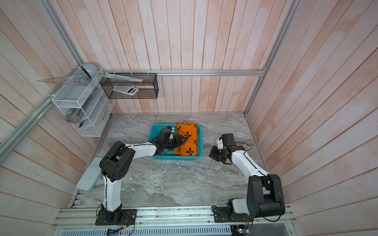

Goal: Roll up the pillowcase
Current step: Move the bin to the center of the board, then reset both arms

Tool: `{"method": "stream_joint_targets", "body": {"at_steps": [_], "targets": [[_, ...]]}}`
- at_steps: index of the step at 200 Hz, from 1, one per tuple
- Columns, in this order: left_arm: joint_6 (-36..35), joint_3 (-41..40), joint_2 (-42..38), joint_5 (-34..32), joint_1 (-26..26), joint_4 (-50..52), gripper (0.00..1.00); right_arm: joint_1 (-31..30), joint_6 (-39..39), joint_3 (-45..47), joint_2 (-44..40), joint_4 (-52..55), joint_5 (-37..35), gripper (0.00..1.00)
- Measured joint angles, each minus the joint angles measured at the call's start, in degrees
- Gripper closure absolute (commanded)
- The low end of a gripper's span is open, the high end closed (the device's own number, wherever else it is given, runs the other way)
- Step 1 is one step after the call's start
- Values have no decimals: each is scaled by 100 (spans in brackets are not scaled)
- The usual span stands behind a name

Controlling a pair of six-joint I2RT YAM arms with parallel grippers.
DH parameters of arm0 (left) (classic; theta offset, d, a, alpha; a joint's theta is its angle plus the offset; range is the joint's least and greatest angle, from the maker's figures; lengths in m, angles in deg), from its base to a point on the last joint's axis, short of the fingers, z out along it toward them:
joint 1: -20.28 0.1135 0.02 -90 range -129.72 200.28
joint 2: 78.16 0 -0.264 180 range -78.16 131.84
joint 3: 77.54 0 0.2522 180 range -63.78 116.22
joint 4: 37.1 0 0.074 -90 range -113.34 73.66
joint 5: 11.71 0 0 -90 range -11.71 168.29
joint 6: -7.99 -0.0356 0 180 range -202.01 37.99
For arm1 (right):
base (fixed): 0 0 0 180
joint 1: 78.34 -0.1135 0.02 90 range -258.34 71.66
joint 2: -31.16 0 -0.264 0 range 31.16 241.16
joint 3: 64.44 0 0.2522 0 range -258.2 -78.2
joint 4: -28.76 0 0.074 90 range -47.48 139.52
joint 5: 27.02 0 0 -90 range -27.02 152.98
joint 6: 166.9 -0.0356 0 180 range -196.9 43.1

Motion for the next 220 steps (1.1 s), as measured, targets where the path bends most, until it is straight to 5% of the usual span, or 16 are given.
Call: {"method": "stream_joint_targets", "body": {"at_steps": [56,78,84,124,128,133,138,150,170,193,220], "targets": [[-481,48,-1207,-354,-20,1537,0,0,55,-426,39,337,-166,75],[-680,13,-1974,-761,-125,2100,0,0,142,-629,-2,621,-457,41],[-756,-4,-2192,-935,-186,2258,0,0,179,-717,-44,730,-634,38],[-1617,-520,-4435,-3720,-820,3012,0,0,232,-1189,-957,1010,-3038,39],[-1759,-654,-4686,-4046,-817,2940,0,0,258,-1167,-1097,951,-3303,36],[-1941,-817,-4990,-4417,-793,2852,0,2,267,-1088,-1329,813,-3679,6],[-2135,-1003,-5250,-4756,-767,2726,0,7,330,-946,-1545,555,-3967,2],[-2898,-1687,-5899,-5364,-586,1985,0,24,553,-302,-2090,-393,-4494,2],[-4232,-3156,-6660,-5246,63,509,0,37,1235,1447,-2557,-2618,-4889,2],[-4409,-4367,-6701,-4881,1329,-402,0,52,1832,2787,-1908,-4113,-4771,2],[-4389,-4913,-6105,-4747,2243,-1226,0,160,2441,2959,-962,-5246,-4214,2]]}}
